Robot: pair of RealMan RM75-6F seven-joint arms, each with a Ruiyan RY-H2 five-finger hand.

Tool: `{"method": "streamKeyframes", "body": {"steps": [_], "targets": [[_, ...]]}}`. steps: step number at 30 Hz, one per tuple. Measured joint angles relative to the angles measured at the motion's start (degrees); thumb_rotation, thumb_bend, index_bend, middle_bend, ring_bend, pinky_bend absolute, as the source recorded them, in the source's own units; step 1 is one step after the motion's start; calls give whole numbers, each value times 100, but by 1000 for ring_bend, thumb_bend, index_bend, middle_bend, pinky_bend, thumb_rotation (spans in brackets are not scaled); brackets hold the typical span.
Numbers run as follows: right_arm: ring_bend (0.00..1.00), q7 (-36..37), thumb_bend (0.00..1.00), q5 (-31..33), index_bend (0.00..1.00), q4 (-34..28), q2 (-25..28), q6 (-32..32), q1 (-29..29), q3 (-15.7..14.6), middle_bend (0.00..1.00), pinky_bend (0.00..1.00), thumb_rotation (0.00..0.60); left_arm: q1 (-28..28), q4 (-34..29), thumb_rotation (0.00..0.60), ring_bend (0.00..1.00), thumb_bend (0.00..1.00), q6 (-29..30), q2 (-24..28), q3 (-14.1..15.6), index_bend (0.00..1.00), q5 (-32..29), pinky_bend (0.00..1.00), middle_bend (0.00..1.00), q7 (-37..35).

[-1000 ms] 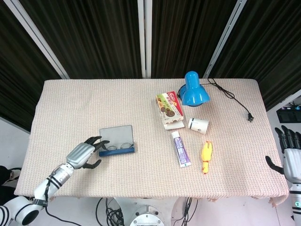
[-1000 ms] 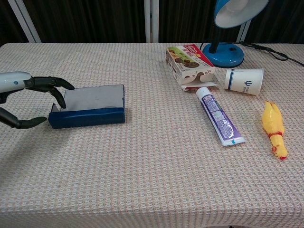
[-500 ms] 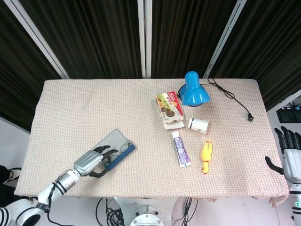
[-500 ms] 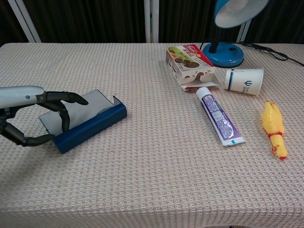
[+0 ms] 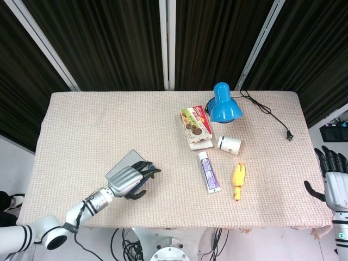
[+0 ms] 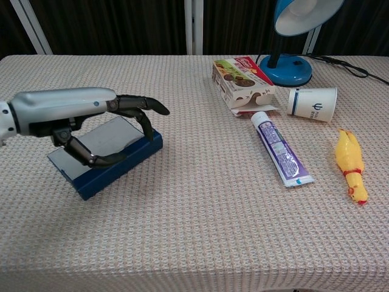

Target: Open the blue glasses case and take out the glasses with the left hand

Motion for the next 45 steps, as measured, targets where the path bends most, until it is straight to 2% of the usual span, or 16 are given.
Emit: {"method": "streamKeyframes", "body": {"steps": [3,14,17,24,31,45], "targets": [[0,10,210,22,0,19,-2,-19,1,-1,0,0,600,-113,113,600,1,497,-186,-161,-35,87,-127,75,279,283],[0,84,210,22,0,109,-26,-53,1,-18,0,0,600,-164,340,600,0,499,-177,-452,-123,86,-718,58,287,1843],[0,61,216,0,0,103,-35,-52,4,-28,0,0,600,-192,308,600,0,528,-248,-439,-176,86,-971,52,291,1987],[0,-8,228,5,0,66,-44,-40,6,-27,0,0,600,-380,176,600,0,608,-661,-265,-352,86,-1974,49,297,2298],[0,-81,228,18,0,36,-58,-93,35,-33,0,0,600,-544,144,600,0,631,-718,-84,-492,86,-2639,49,303,2538],[0,-263,228,-6,0,-96,-52,-69,52,-41,0,0,600,-688,353,600,0,666,-656,122,-397,86,-3504,48,322,2894]]}}
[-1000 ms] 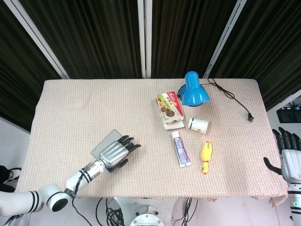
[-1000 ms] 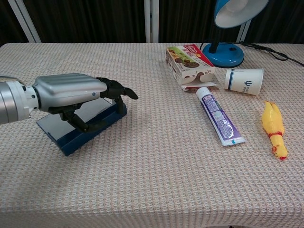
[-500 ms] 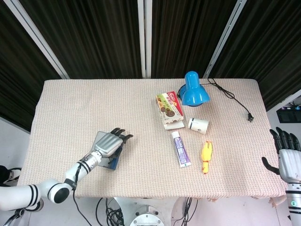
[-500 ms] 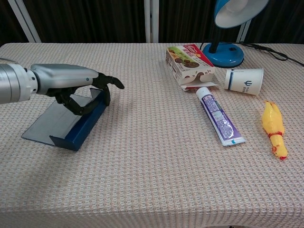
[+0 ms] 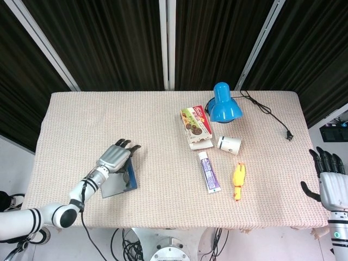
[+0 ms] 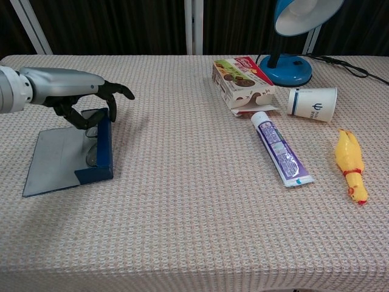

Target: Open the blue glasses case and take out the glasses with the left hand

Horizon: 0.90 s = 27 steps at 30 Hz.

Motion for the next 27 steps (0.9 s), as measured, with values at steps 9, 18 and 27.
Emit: {"method": "streamKeyframes", "body": {"steps": [9,18,27], "targets": [[0,-91,227,-12,0,-78,-4,1,14,-11,0,0,600,-137,72,600,0,669,-83,253,141,86,-715,49,362,265],[0,-106,228,-16,0,-84,3,-13,29,-13,0,0,600,-320,-146,600,67,671,-96,591,384,86,-1451,70,457,550],[0,-124,227,-33,0,-68,-42,-2,38,-20,0,0,600,-637,-545,600,142,670,-132,876,699,86,-2488,111,545,903]]}}
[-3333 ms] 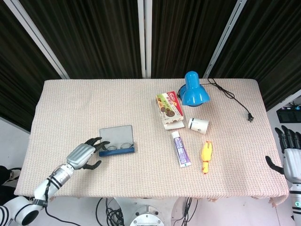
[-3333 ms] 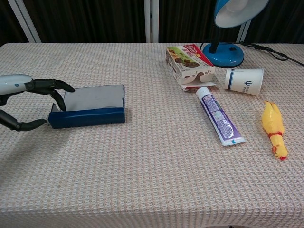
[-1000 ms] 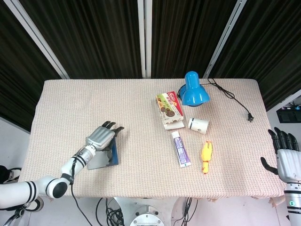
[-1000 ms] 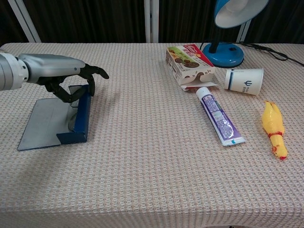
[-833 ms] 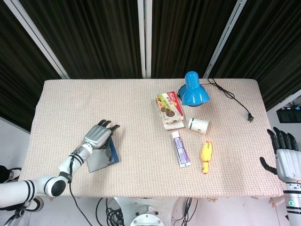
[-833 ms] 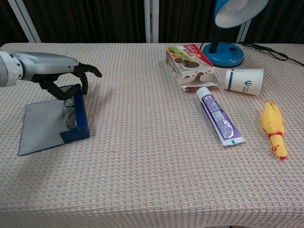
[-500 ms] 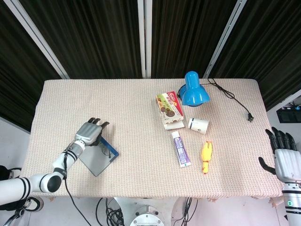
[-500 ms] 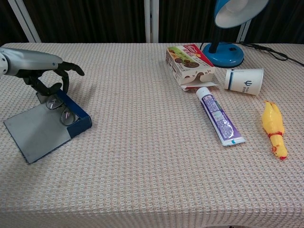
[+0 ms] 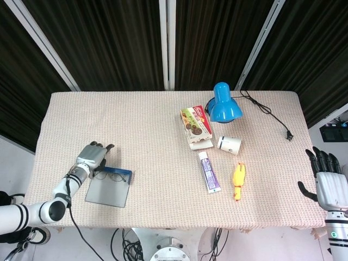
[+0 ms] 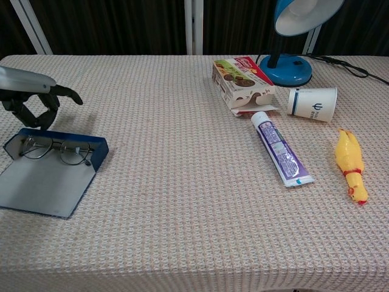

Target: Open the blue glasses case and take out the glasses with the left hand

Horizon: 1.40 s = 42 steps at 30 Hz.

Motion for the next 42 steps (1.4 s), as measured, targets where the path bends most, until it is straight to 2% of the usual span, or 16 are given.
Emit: {"method": "streamKeyframes", "body": {"steps": [7,12,14,15,16,19,22,30,34,42], "targets": [[0,-9,227,-44,0,25,-34,47,1,4,0,0,600,-445,-360,600,175,669,-140,214,334,86,-927,131,577,217],[0,-18,228,-47,0,27,-37,51,-2,-2,0,0,600,-697,-562,600,180,669,-134,290,539,88,-1167,138,575,278],[0,-15,228,-43,0,28,-38,51,-2,0,0,0,600,-728,-611,600,184,660,-121,313,562,90,-1176,150,544,251],[0,-15,228,-42,0,28,-38,49,0,0,0,0,600,-732,-626,600,185,620,-112,324,563,90,-1157,159,490,223],[0,-16,227,-44,0,28,-38,49,0,0,0,0,600,-726,-632,600,184,539,-96,331,554,92,-1120,171,409,197],[0,-16,228,-45,0,28,-35,52,0,0,0,0,600,-641,-647,600,172,358,32,352,486,97,-853,187,291,54],[0,-12,228,-40,0,29,-24,63,-6,4,0,0,600,-439,-685,600,169,275,219,388,345,103,-413,172,262,-272],[0,28,228,-7,0,59,-14,47,-6,18,0,0,600,456,-927,600,173,285,799,524,58,132,1022,174,281,-1390],[0,41,228,-15,0,60,-10,3,12,6,0,0,600,839,-1007,600,220,287,1031,512,43,131,1460,185,350,-1679],[0,75,228,-41,0,24,16,18,24,20,0,0,600,1240,-1095,600,233,287,1532,214,20,130,1842,194,365,-1747]]}}
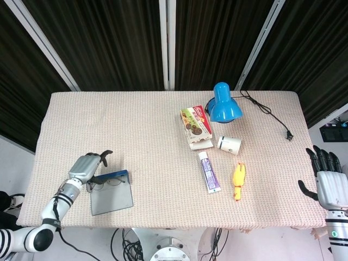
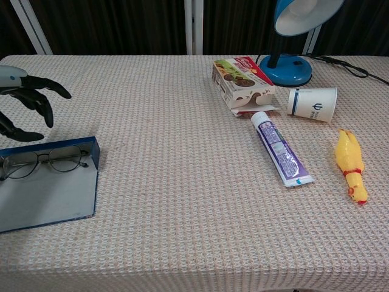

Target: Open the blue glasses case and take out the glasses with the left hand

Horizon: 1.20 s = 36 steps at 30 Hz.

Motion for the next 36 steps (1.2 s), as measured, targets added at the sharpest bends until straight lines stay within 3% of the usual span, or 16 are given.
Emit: {"method": "streamKeyframes", "body": {"steps": [6,17,36], "targets": [[0,53,228,-16,0,19,12,-2,-14,-24,0,0,600,243,-23,600,248,288,532,-402,-13,142,45,224,379,410],[0,95,228,9,0,42,34,-24,-22,-27,0,0,600,563,309,600,270,289,949,-1010,-109,161,147,235,402,765],[0,68,228,77,0,99,-18,-87,-3,-30,0,0,600,802,634,600,295,287,800,-1205,-327,180,328,235,474,777]]}}
